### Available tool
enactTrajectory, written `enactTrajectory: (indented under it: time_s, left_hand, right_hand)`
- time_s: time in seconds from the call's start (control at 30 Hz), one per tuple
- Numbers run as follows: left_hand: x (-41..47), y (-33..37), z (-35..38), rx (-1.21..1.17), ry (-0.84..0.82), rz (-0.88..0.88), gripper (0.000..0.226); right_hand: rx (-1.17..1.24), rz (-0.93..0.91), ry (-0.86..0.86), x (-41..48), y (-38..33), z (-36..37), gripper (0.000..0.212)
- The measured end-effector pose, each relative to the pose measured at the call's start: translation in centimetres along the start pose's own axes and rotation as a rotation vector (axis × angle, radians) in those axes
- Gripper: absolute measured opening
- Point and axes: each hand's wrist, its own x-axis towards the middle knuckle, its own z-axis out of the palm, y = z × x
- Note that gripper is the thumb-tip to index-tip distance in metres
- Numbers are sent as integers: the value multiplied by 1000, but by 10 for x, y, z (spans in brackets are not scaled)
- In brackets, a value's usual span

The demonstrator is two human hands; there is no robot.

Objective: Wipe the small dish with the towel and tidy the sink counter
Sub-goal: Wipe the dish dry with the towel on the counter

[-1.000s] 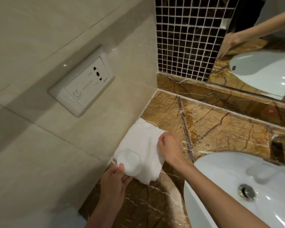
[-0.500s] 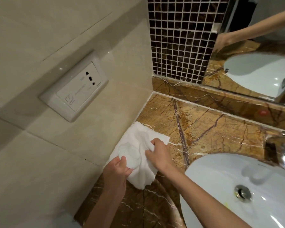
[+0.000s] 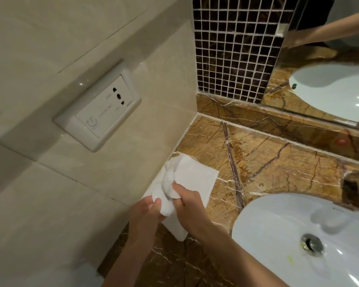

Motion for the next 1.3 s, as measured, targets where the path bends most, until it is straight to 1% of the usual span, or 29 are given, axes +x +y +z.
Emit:
enactTrajectory:
  time_s: [0.1,0.17,0.23,0.33,0.43,0.47,0.53,0.57,0.63,0.7,0.77,0.8,0.83,0.9,1.0,1.07,1.13,1.23,1.27,1.3]
  left_hand:
    - [9,-2,2,-128,6,-96,16]
    - [13,2,3,-166,-1,-106,21]
    - [13,3,1,-137,-2,-97,24]
    - [4,10,-5,22,-73,-50,10]
    - [-3,15,-10,205,-124,79,16]
    - [-4,16,-12,254,-122,131,23]
    - [-5,14,-14,353,-102,229,47]
    - [-6,11,-15,358,-86,247,51]
    - [-7,7,-13,240,-49,193,47]
    - [-6,7,-7,80,27,82,40]
    - [-3,8,0,-58,120,0,34]
    - [-1,8,3,-82,162,-23,31]
    - [0,9,7,-74,193,-39,30]
    - [1,9,13,-73,240,-71,30]
    - [2,10,21,-140,253,-153,23]
    - [4,11,24,-118,237,-172,20]
    - [6,13,23,-93,234,-194,21]
    - [9,11,15,-177,182,-224,27]
    - [7,10,13,-188,143,-226,28]
    - [6,8,10,-179,106,-216,24]
  right_hand:
    - [-121,-175,-93,-3,-4,-3,12]
    - [-125,-194,-126,-6,-2,-4,17]
    - [-149,-213,-143,-7,0,-4,24]
    - [-137,-249,-123,-2,-1,-3,28]
    - [-17,-199,-151,11,-2,-5,24]
    - [-14,-154,-159,15,0,-7,28]
    - [-72,-39,-161,20,8,-11,39]
    - [-102,13,-154,20,12,-14,40]
    - [-58,108,-148,16,18,-16,35]
    - [55,194,-134,9,20,-16,32]
    - [133,236,-99,1,20,-13,39]
    - [162,230,-84,-4,18,-10,46]
    - [168,204,-63,-8,16,-7,51]
    - [135,154,-17,-16,17,3,48]
    - [106,103,14,-27,20,18,23]
    - [111,40,29,-31,16,23,29]
    - [116,-47,28,-30,9,21,33]
    - [54,-193,6,-23,7,16,35]
    - [43,-197,-8,-20,7,15,38]
    - [68,-159,-13,-17,6,14,41]
